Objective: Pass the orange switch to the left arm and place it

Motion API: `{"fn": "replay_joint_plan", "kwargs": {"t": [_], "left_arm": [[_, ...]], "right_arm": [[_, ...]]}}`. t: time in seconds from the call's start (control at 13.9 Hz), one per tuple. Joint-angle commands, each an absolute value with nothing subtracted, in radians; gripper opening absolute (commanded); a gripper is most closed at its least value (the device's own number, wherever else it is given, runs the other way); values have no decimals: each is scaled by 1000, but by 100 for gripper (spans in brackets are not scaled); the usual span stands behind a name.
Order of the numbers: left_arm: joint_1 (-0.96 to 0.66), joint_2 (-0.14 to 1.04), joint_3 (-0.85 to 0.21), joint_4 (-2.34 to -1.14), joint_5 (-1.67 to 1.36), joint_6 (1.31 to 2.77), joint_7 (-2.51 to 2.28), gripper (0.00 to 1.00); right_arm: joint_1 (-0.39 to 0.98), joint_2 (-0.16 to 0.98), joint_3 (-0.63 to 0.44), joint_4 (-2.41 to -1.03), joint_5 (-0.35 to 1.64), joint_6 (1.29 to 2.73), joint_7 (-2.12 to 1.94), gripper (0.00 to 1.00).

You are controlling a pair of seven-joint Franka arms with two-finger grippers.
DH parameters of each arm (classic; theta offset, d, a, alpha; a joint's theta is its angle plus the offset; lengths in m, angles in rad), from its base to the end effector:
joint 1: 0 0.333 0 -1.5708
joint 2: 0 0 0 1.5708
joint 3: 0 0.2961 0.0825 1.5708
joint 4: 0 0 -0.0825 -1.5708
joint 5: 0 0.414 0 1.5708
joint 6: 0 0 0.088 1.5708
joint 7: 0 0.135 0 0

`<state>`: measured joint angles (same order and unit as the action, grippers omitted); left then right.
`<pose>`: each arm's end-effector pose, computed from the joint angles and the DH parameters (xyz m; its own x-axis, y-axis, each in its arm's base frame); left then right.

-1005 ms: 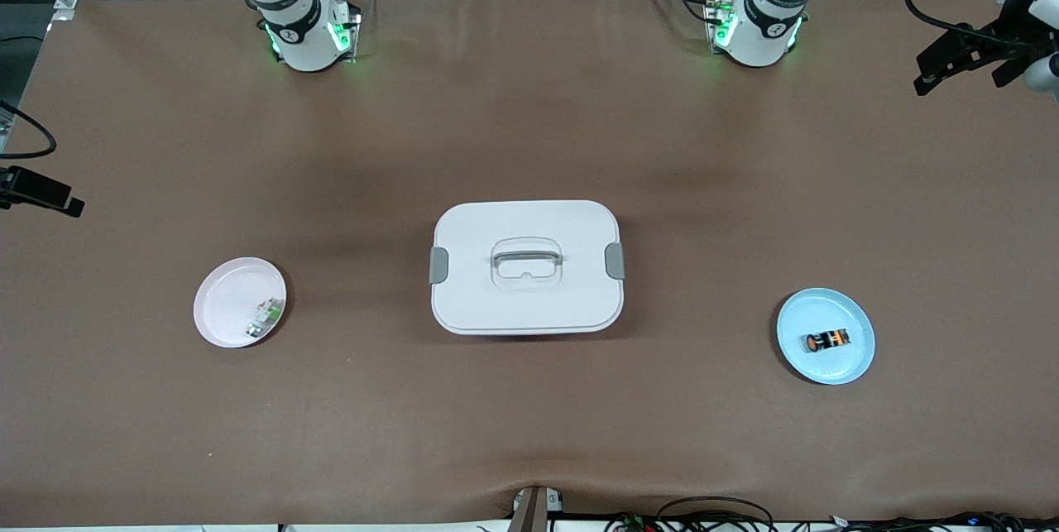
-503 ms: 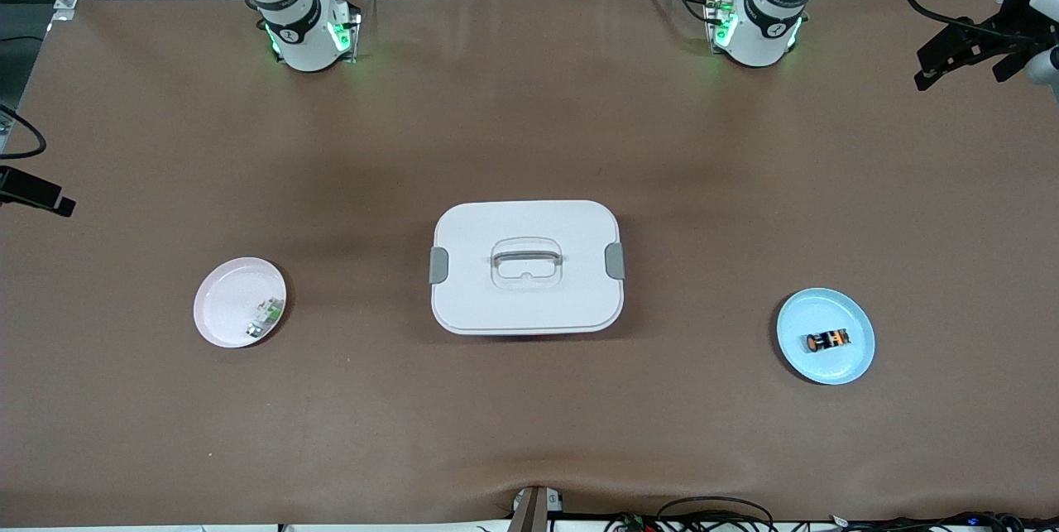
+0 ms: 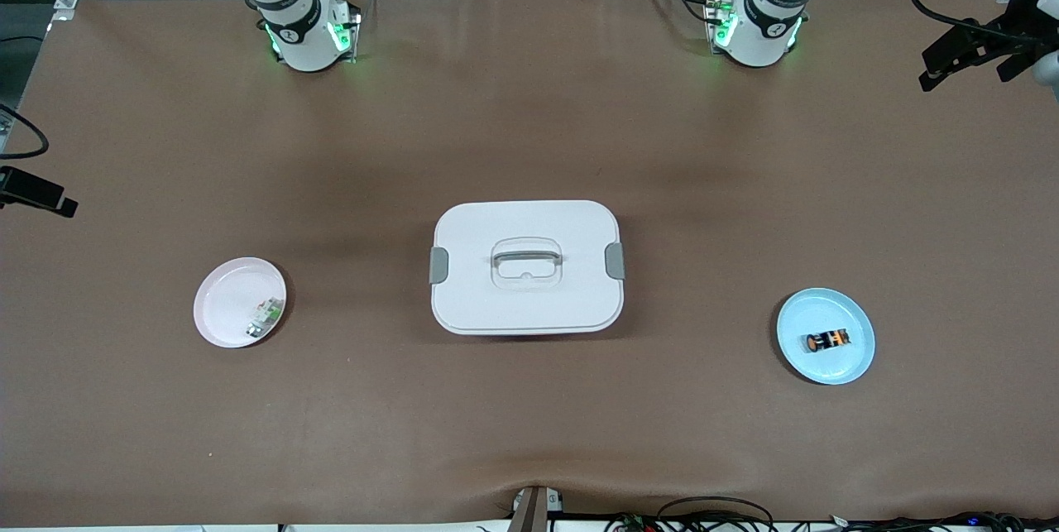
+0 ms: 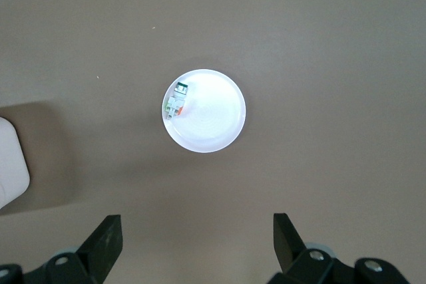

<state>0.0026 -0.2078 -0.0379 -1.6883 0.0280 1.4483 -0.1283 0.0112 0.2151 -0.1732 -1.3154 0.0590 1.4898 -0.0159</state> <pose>0.5079 -0.0157 0.6215 0.9949 0.0973 -0.0274 0.0961 -0.9946 -0.0395 0.6306 -0.0833 0.5671 0.9897 -0.1382 -0.0372 -0.1391 -0.9900 -0.0228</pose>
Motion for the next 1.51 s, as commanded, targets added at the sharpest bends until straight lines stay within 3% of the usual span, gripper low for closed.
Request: {"fn": "replay_joint_plan", "kwargs": {"t": [0.0,0.79,1.15,1.44], "left_arm": [[12,-236,-38,-1706,11,1447,-120,100],[9,-239,-38,-1706,11,1445,-120,100],[9,-238,-38,-1707,11,1447,-120,100],[9,-235,-38,-1704,11,1448,-120,100]], "right_arm": [[41,224,-172,-1318,34,1482,-20,100],[78,229,-173,-1353,35,1532,-8,100],[72,25,-175,-1670,32,1706,-8,100],[75,-3,-172,-1648,31,1661,-17,100]]}}
